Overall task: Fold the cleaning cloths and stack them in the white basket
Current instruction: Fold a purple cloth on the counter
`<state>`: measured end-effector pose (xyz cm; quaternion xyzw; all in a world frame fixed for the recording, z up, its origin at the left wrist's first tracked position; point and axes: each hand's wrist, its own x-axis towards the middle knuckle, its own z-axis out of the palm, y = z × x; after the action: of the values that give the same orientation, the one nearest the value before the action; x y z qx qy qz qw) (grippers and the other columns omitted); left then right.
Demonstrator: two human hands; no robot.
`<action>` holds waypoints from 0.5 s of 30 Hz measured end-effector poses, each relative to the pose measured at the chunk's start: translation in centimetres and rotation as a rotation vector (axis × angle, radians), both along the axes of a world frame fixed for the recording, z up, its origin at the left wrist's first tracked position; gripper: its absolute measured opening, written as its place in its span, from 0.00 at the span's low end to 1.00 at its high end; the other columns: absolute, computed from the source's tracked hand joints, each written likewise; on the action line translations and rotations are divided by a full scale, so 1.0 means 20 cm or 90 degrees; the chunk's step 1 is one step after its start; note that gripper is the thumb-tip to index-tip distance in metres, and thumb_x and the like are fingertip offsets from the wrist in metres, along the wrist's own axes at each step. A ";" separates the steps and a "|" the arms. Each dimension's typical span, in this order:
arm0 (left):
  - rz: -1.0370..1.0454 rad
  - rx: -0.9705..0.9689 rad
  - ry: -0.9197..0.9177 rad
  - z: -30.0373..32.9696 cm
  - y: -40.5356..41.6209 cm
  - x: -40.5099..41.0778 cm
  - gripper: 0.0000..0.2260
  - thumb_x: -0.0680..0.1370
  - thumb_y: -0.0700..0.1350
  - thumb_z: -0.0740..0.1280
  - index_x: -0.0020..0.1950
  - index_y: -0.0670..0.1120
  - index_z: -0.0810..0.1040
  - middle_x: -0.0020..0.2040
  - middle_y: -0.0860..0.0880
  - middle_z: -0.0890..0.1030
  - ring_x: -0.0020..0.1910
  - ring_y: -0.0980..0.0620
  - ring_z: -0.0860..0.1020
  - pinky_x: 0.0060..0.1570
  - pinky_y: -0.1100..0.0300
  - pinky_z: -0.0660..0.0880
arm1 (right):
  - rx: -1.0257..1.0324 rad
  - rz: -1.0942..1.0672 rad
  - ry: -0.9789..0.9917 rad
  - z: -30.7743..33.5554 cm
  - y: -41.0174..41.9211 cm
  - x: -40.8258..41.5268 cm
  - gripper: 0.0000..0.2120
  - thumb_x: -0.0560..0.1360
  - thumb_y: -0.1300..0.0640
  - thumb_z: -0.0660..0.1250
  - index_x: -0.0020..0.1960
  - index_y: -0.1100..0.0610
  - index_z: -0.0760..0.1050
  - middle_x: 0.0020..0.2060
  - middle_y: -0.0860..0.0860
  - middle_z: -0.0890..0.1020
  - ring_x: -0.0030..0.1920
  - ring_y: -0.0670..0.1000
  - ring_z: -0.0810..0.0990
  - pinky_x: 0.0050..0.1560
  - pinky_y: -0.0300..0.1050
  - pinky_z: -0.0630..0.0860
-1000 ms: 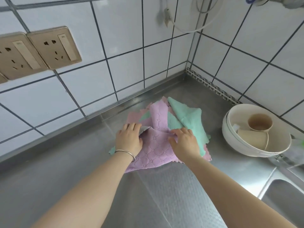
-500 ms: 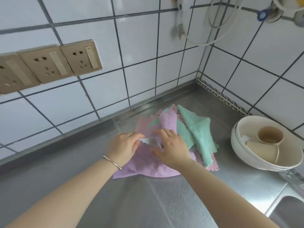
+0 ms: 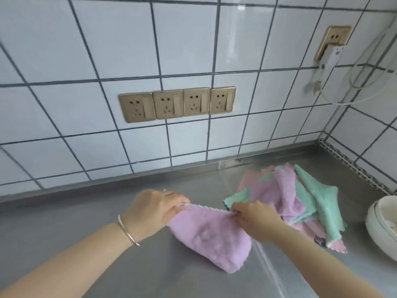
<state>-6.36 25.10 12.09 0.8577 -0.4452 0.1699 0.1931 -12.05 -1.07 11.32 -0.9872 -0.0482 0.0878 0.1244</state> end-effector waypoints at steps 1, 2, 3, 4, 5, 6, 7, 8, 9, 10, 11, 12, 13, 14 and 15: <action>0.026 -0.011 0.033 0.02 0.12 -0.03 0.11 0.80 0.56 0.52 0.49 0.56 0.73 0.37 0.58 0.82 0.31 0.54 0.80 0.28 0.66 0.74 | -0.012 0.005 0.047 0.01 0.06 -0.01 0.12 0.78 0.52 0.54 0.36 0.49 0.66 0.39 0.49 0.74 0.44 0.54 0.72 0.39 0.43 0.63; 0.052 -0.029 0.067 0.02 0.22 -0.05 0.11 0.79 0.57 0.52 0.49 0.57 0.73 0.39 0.58 0.82 0.34 0.54 0.80 0.30 0.62 0.75 | -0.028 0.020 0.078 0.01 0.10 -0.01 0.15 0.78 0.52 0.55 0.32 0.50 0.61 0.37 0.48 0.72 0.43 0.53 0.70 0.39 0.43 0.63; 0.079 -0.047 0.093 0.03 0.32 -0.07 0.15 0.79 0.60 0.50 0.49 0.56 0.73 0.40 0.59 0.82 0.36 0.55 0.80 0.32 0.60 0.76 | -0.044 0.044 0.100 0.00 0.15 -0.01 0.16 0.78 0.52 0.55 0.32 0.51 0.59 0.39 0.49 0.72 0.44 0.52 0.70 0.41 0.44 0.65; 0.104 -0.064 0.110 0.03 0.41 -0.09 0.18 0.78 0.64 0.48 0.49 0.56 0.73 0.40 0.59 0.82 0.37 0.56 0.80 0.35 0.58 0.75 | -0.056 0.068 0.110 -0.01 0.18 0.00 0.15 0.79 0.51 0.55 0.34 0.51 0.61 0.42 0.50 0.74 0.46 0.52 0.71 0.44 0.45 0.66; 0.133 -0.077 0.134 0.03 0.50 -0.12 0.21 0.77 0.66 0.47 0.49 0.56 0.74 0.40 0.60 0.82 0.38 0.58 0.79 0.36 0.57 0.75 | -0.066 0.084 0.118 -0.03 0.23 0.01 0.12 0.79 0.50 0.56 0.37 0.51 0.65 0.46 0.51 0.76 0.50 0.53 0.73 0.47 0.45 0.67; 0.163 -0.089 0.158 0.04 0.61 -0.13 0.23 0.76 0.68 0.47 0.48 0.56 0.75 0.40 0.60 0.82 0.38 0.59 0.79 0.37 0.57 0.75 | -0.059 0.079 0.122 -0.03 0.30 0.04 0.11 0.79 0.49 0.56 0.40 0.52 0.67 0.47 0.50 0.77 0.52 0.53 0.74 0.48 0.44 0.68; 0.201 -0.097 0.179 0.04 0.71 -0.14 0.24 0.75 0.69 0.47 0.47 0.56 0.75 0.39 0.60 0.82 0.38 0.59 0.79 0.38 0.56 0.76 | -0.027 0.054 0.123 -0.02 0.36 0.06 0.11 0.79 0.49 0.57 0.39 0.52 0.68 0.43 0.48 0.77 0.51 0.53 0.74 0.46 0.44 0.67; 0.241 -0.106 0.190 0.04 0.80 -0.14 0.24 0.74 0.70 0.50 0.46 0.55 0.76 0.38 0.59 0.82 0.38 0.59 0.79 0.39 0.56 0.76 | 0.018 0.017 0.110 -0.01 0.41 0.10 0.13 0.79 0.50 0.58 0.36 0.51 0.66 0.37 0.46 0.75 0.47 0.54 0.74 0.43 0.44 0.66; 0.292 -0.109 0.199 0.04 0.89 -0.12 0.23 0.72 0.70 0.53 0.45 0.55 0.77 0.37 0.59 0.82 0.37 0.57 0.79 0.39 0.56 0.76 | 0.061 -0.023 0.080 0.00 0.48 0.13 0.14 0.78 0.51 0.59 0.34 0.50 0.64 0.33 0.46 0.72 0.44 0.54 0.74 0.40 0.44 0.66; 0.340 -0.113 0.208 0.05 0.96 -0.10 0.22 0.71 0.69 0.55 0.43 0.53 0.78 0.34 0.58 0.81 0.36 0.55 0.79 0.38 0.57 0.76 | 0.097 -0.057 0.039 0.03 0.54 0.17 0.15 0.77 0.52 0.60 0.33 0.50 0.63 0.31 0.46 0.72 0.42 0.54 0.74 0.39 0.45 0.67; 0.390 -0.121 0.212 0.07 1.04 -0.08 0.21 0.70 0.67 0.56 0.40 0.52 0.78 0.31 0.57 0.80 0.34 0.53 0.78 0.36 0.58 0.73 | 0.133 -0.083 -0.011 0.07 0.61 0.21 0.12 0.77 0.53 0.61 0.35 0.50 0.66 0.32 0.46 0.74 0.41 0.55 0.75 0.39 0.45 0.69; 0.426 -0.136 0.208 0.10 1.10 -0.06 0.21 0.69 0.66 0.56 0.38 0.50 0.77 0.29 0.55 0.78 0.32 0.51 0.75 0.34 0.59 0.70 | 0.171 -0.102 -0.070 0.11 0.68 0.25 0.08 0.77 0.54 0.61 0.39 0.50 0.72 0.35 0.48 0.78 0.43 0.56 0.76 0.41 0.46 0.71; 0.452 -0.154 0.199 0.14 1.14 -0.04 0.22 0.69 0.65 0.55 0.38 0.49 0.77 0.28 0.53 0.77 0.32 0.49 0.74 0.33 0.59 0.68 | 0.209 -0.118 -0.133 0.15 0.75 0.27 0.05 0.77 0.56 0.62 0.45 0.52 0.76 0.41 0.50 0.81 0.46 0.56 0.77 0.43 0.47 0.72; 0.466 -0.176 0.186 0.17 1.18 -0.03 0.23 0.69 0.64 0.55 0.40 0.48 0.79 0.30 0.51 0.78 0.33 0.47 0.75 0.34 0.59 0.68 | 0.242 -0.129 -0.196 0.20 0.80 0.27 0.07 0.77 0.58 0.62 0.50 0.54 0.78 0.45 0.51 0.81 0.49 0.56 0.77 0.43 0.45 0.71; 0.476 -0.202 0.169 0.22 1.20 -0.03 0.21 0.70 0.61 0.56 0.43 0.47 0.81 0.35 0.49 0.81 0.36 0.47 0.77 0.37 0.60 0.69 | 0.275 -0.131 -0.254 0.24 0.84 0.28 0.08 0.77 0.60 0.62 0.52 0.56 0.78 0.47 0.52 0.81 0.50 0.56 0.77 0.43 0.44 0.69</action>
<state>-6.93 49.05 16.56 0.9341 -0.0429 0.1827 0.3038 -6.55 15.79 16.22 -0.9355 0.0107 -0.1329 0.3273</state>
